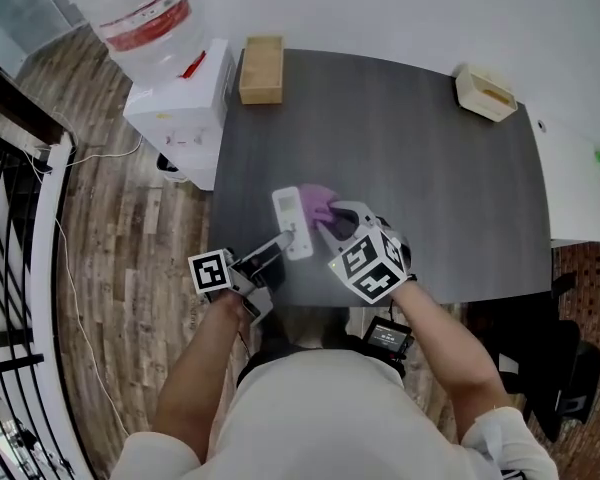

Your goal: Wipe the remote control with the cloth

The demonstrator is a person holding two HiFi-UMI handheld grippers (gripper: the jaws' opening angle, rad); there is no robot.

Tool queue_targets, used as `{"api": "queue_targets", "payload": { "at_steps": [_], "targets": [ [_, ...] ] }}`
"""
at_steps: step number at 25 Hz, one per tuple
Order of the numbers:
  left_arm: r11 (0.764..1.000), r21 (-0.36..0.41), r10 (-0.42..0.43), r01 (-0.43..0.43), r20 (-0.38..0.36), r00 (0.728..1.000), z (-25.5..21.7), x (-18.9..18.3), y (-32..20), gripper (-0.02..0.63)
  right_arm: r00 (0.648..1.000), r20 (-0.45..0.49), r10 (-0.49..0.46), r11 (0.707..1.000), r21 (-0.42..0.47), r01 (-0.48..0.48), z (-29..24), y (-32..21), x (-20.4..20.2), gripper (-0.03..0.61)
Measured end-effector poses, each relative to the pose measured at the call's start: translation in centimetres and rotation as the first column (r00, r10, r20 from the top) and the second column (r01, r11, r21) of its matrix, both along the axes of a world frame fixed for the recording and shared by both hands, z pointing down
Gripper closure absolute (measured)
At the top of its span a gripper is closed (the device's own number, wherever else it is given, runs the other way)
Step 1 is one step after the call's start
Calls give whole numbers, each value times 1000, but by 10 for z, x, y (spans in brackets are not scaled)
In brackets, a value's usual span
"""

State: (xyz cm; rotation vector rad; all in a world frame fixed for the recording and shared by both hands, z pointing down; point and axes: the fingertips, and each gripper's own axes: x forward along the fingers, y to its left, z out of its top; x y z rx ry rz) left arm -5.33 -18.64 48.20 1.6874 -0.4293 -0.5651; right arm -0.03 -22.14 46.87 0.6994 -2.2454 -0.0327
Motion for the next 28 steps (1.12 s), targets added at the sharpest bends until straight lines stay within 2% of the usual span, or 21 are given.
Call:
{"api": "queue_targets", "payload": {
  "at_steps": [8,17,22,28],
  "targets": [
    [986,-1,-169,169,20,985,-14,-16,-26,522,999,-20,-33,999,25,33,-4,29,2,489],
    [937,-20,-347,350,85,934,-10,-30,-41,523,1000,-3,22,998,-53,-22,15,62,0,489],
    [932,-7,-358,362,136,924,-9,-24,-40,523,999,6,33,997,-76,-33,17,71,-5,489],
    [948,23,-314,317,217,924,-4,-19,-37,524,1000,17,-18,994,-110,20,19,87,-15,489]
  ]
}}
